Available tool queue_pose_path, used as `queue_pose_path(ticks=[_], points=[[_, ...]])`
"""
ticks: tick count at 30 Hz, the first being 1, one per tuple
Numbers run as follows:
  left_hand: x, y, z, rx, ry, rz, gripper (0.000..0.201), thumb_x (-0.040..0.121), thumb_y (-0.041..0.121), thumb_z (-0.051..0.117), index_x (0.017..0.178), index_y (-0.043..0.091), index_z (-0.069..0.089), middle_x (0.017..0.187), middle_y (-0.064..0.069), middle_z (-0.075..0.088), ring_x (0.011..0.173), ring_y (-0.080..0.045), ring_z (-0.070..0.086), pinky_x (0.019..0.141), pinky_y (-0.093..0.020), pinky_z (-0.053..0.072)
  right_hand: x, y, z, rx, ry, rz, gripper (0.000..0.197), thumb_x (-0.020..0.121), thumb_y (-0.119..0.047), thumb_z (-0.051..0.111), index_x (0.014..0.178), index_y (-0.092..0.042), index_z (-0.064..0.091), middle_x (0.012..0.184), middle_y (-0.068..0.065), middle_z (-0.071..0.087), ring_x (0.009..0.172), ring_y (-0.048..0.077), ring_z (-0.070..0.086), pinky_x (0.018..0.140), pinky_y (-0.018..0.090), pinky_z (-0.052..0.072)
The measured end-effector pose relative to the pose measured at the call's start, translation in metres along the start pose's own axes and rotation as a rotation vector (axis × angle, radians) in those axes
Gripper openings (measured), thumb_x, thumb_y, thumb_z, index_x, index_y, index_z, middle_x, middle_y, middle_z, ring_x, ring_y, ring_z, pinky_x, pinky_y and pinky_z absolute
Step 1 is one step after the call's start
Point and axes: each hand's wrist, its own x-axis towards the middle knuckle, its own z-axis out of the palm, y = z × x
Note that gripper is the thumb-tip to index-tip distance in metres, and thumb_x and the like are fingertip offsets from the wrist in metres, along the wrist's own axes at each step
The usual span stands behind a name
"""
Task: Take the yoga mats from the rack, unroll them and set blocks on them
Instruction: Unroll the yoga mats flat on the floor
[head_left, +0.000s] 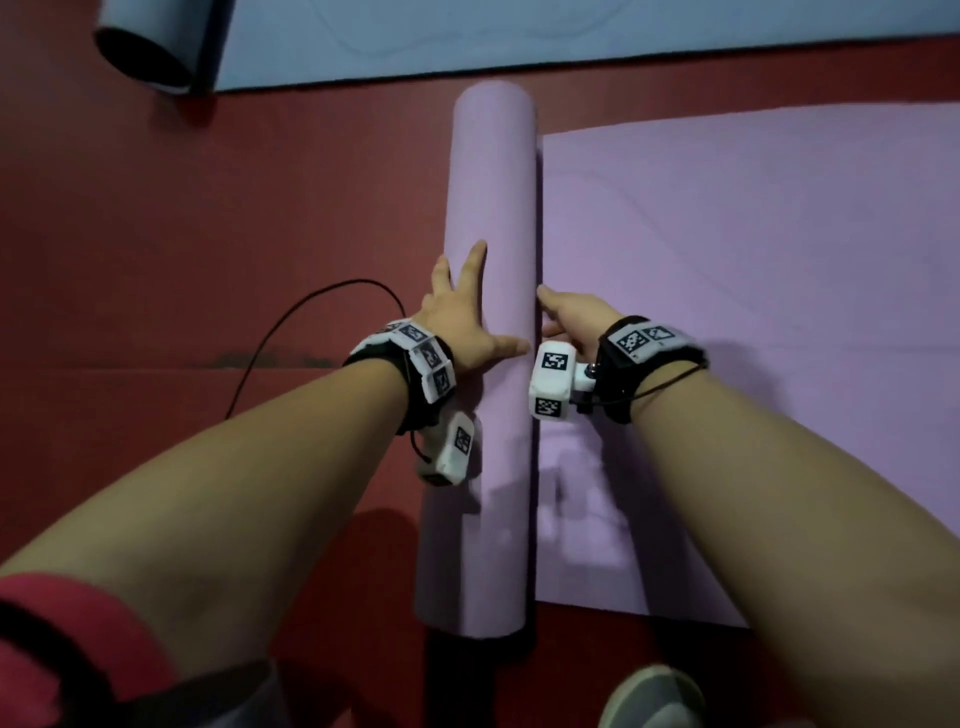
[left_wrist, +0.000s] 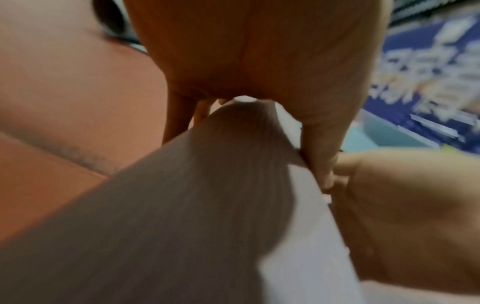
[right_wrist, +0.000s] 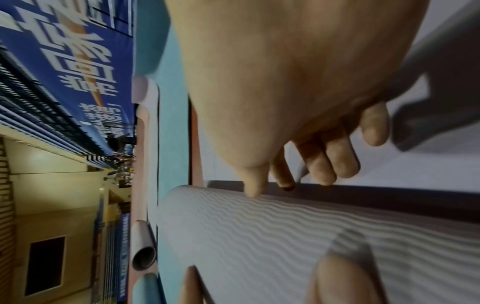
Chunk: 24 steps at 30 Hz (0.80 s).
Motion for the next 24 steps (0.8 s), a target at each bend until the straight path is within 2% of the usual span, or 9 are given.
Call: queue_pose_path(ticks=[4,7,8,11,15,16,18,20,24], points=[[0.007,-0.038,-0.009,-0.266,-0.032,0.066,0.129,0.066,0.05,0.086,0.154,0.043,-0.008,0.165,-0.012,-0.008,0.15,-0.029,0.016,0.118,-0.04,0.021,0.005,0.006,0.017,-0.177,0.121,-0.163,0.015,0.1,-0.022,0.048,0.101,-0.022,0.063,0.078,-0.004,0.051,0.064,0.012,0.045,0.062,0.029,0.04],[0.015,-0.061,-0.018,-0.308,-0.083,0.129,0.138,0.056,0.06,0.083,0.156,0.035,-0.01,0.164,-0.012,0.011,0.149,-0.026,0.021,0.12,-0.042,0.023,0.002,0.014,0.035,-0.299,0.261,-0.243,0.029,0.098,-0.013,0.051,0.122,-0.009,0.066,0.101,0.002,0.063,0.091,0.015,0.054,0.095,0.032,0.047],[0.016,-0.068,-0.023,-0.327,-0.098,0.149,0.14,0.055,0.061,0.081,0.156,0.03,-0.01,0.162,-0.01,0.021,0.146,-0.025,0.028,0.119,-0.043,0.028,-0.001,0.014,0.044,-0.28,0.307,-0.25,0.029,0.098,-0.016,0.052,0.123,-0.008,0.066,0.102,0.004,0.066,0.09,0.016,0.055,0.093,0.034,0.051],[0.012,-0.097,-0.035,-0.384,-0.118,0.166,0.126,0.069,0.047,0.081,0.158,0.022,-0.004,0.155,-0.007,0.039,0.137,-0.024,0.044,0.114,-0.041,0.037,-0.009,0.014,0.083,-0.039,0.323,-0.24,0.033,0.097,-0.029,0.053,0.126,-0.017,0.064,0.083,0.001,0.064,0.061,0.015,0.053,0.048,0.026,0.044],[0.007,-0.155,-0.049,-0.277,-0.103,0.147,0.085,0.091,0.031,0.065,0.158,0.029,0.014,0.143,-0.008,0.053,0.125,-0.028,0.055,0.102,-0.031,0.043,-0.015,0.012,0.14,0.178,0.293,-0.226,0.066,0.086,-0.051,0.068,0.138,-0.014,0.051,0.101,0.001,0.064,0.055,0.006,0.06,0.04,0.017,0.044],[0.006,-0.172,-0.056,-0.256,-0.102,0.139,0.08,0.091,0.029,0.063,0.157,0.031,0.017,0.139,-0.009,0.056,0.12,-0.028,0.058,0.096,-0.03,0.045,-0.013,0.011,0.156,0.172,0.316,-0.217,0.089,0.073,-0.065,0.073,0.142,-0.015,0.047,0.106,0.0,0.063,0.058,0.004,0.061,0.043,0.019,0.048],[0.004,-0.2,-0.064,-0.261,-0.108,0.135,0.078,0.089,0.03,0.063,0.155,0.033,0.022,0.133,-0.008,0.062,0.112,-0.027,0.062,0.087,-0.027,0.047,-0.001,0.006,0.179,0.077,0.425,-0.214,0.128,0.041,-0.087,0.074,0.145,-0.023,0.04,0.132,0.002,0.057,0.093,0.014,0.068,0.076,0.035,0.06],[0.001,-0.218,-0.066,-0.306,-0.134,0.147,0.079,0.086,0.031,0.065,0.154,0.035,0.025,0.125,-0.006,0.066,0.105,-0.026,0.065,0.084,-0.027,0.048,0.005,0.001,0.198,0.017,0.492,-0.197,0.14,0.028,-0.091,0.073,0.146,-0.026,0.036,0.142,0.004,0.049,0.117,0.026,0.06,0.098,0.048,0.051],[0.003,-0.238,-0.062,-0.337,-0.158,0.135,0.079,0.078,0.027,0.053,0.15,0.044,0.025,0.137,-0.003,0.06,0.115,-0.028,0.062,0.099,-0.033,0.049,-0.003,-0.019,0.247,-0.008,0.503,-0.19,0.129,0.035,-0.083,0.077,0.139,-0.02,0.035,0.125,0.005,0.061,0.104,0.029,0.066,0.092,0.049,0.054]])
